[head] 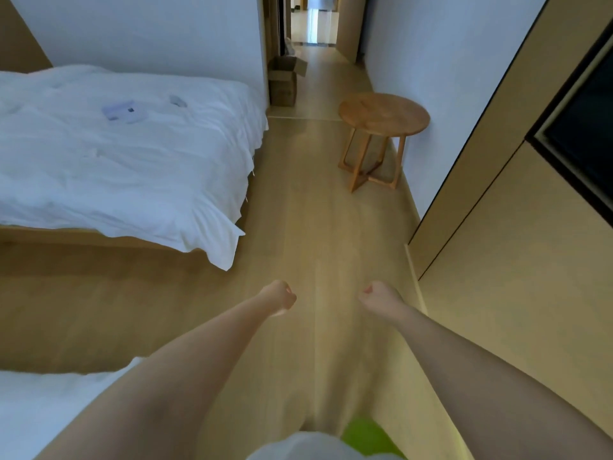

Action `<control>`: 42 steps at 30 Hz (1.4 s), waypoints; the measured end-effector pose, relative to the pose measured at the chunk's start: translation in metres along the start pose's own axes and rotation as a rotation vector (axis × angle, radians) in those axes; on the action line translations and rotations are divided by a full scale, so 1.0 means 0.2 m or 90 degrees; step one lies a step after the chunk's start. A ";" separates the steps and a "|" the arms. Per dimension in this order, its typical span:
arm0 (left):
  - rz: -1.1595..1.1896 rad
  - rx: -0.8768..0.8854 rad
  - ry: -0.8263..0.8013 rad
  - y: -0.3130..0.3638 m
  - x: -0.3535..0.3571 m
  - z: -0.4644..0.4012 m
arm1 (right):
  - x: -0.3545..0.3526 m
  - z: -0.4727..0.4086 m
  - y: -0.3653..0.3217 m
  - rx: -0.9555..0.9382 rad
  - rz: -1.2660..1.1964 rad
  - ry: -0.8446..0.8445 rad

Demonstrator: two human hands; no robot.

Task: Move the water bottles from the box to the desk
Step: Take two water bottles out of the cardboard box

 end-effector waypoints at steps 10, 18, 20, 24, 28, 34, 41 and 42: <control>0.046 -0.064 0.007 0.17 -0.39 -0.81 | -0.32 -0.89 -0.34 -0.024 -0.012 -0.033; 0.040 -0.080 0.039 0.56 -0.86 -1.63 | -0.81 -1.78 -0.72 -0.057 0.028 -0.034; 0.048 -0.066 0.057 0.69 -0.99 -1.83 | -0.96 -1.98 -0.80 -0.067 0.041 -0.010; 0.039 -0.040 0.061 0.89 -1.18 -2.19 | -1.14 -2.32 -0.93 -0.072 0.069 -0.008; 0.044 -0.048 0.036 0.99 -1.34 -2.60 | -1.23 -2.72 -1.05 -0.056 0.080 -0.009; 0.011 -0.031 0.011 1.12 -1.68 -3.29 | -1.39 -3.37 -1.30 -0.036 0.074 -0.011; -0.028 0.000 -0.015 1.38 -2.16 -4.07 | -1.74 -4.02 -1.61 -0.003 0.040 -0.010; -0.024 0.003 -0.020 1.42 -2.20 -4.15 | -1.78 -4.09 -1.63 0.000 0.037 -0.016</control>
Point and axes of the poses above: each hand's wrist, its own z-axis away from the middle knuckle, its own x-axis out of the palm, y = z × x, the point moved 3 cm from there along -z, towards the middle knuckle, and after that the axes turned 11 degrees about z, right-handed, at the moved point
